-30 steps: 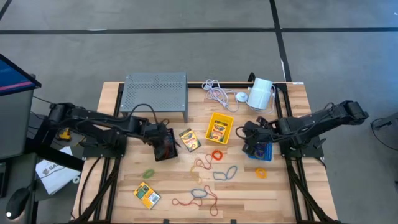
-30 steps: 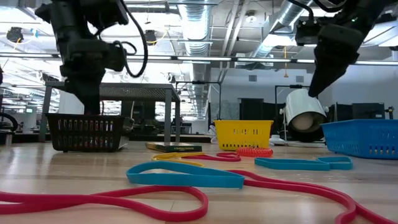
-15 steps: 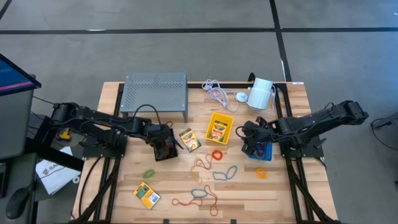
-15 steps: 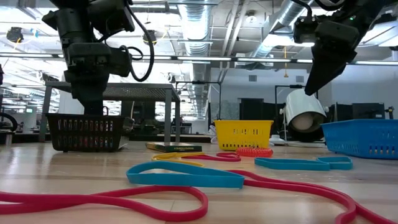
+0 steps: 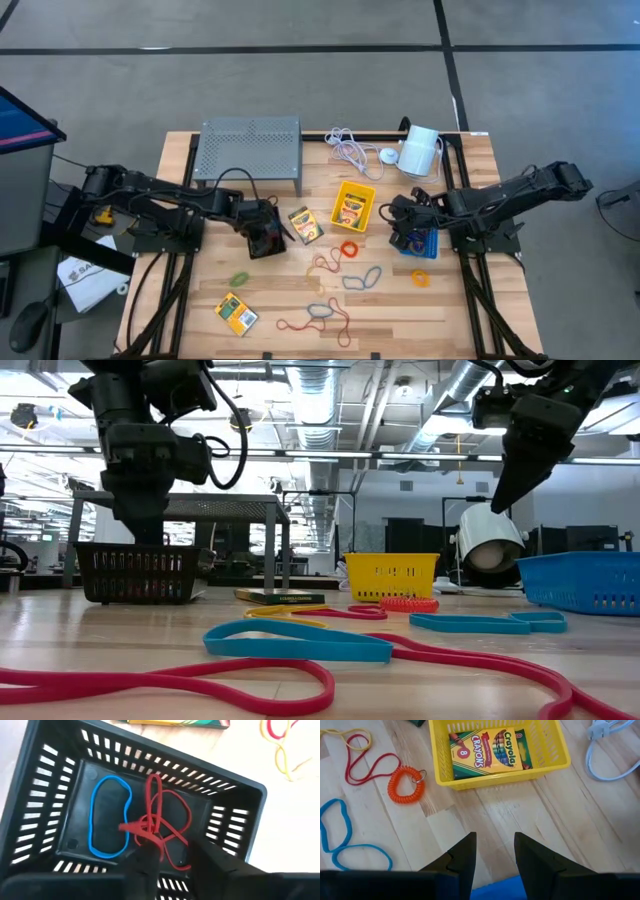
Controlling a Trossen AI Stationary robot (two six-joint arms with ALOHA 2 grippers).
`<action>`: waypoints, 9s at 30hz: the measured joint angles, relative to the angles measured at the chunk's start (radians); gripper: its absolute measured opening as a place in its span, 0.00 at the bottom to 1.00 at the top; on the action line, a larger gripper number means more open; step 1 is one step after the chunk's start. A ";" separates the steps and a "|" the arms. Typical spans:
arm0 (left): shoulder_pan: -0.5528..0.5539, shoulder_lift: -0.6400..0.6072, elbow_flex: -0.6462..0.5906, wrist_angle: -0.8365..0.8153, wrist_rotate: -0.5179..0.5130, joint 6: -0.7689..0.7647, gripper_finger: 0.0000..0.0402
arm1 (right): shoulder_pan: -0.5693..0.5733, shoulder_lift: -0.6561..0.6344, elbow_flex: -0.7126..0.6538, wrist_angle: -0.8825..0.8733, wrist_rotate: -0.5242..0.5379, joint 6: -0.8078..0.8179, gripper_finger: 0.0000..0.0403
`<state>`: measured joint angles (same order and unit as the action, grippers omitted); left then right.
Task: Pick & Place Office Desk Supplies
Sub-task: Put the red rubber band into the black bin, then put the green spring keychain into the blue bin
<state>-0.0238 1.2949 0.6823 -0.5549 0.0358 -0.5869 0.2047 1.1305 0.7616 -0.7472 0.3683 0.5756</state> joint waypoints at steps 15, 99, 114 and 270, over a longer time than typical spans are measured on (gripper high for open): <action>0.024 -0.001 0.109 -0.141 -0.102 -0.074 0.51 | 0.001 0.000 0.000 0.000 0.000 -0.011 0.32; -0.564 0.208 0.167 -0.344 -0.051 -0.463 0.32 | 0.037 0.000 0.000 0.001 0.000 -0.052 0.32; -0.566 0.201 0.087 -0.252 -0.043 -0.465 0.32 | 0.037 0.000 0.000 0.000 0.000 -0.052 0.32; 0.150 0.077 -0.008 1.162 0.112 0.668 0.01 | -0.063 0.353 0.127 1.199 -0.057 -0.392 0.49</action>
<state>0.1257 1.3721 0.6746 0.6070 0.1474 0.0814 0.1417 1.4836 0.8890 0.4521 0.3110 0.1837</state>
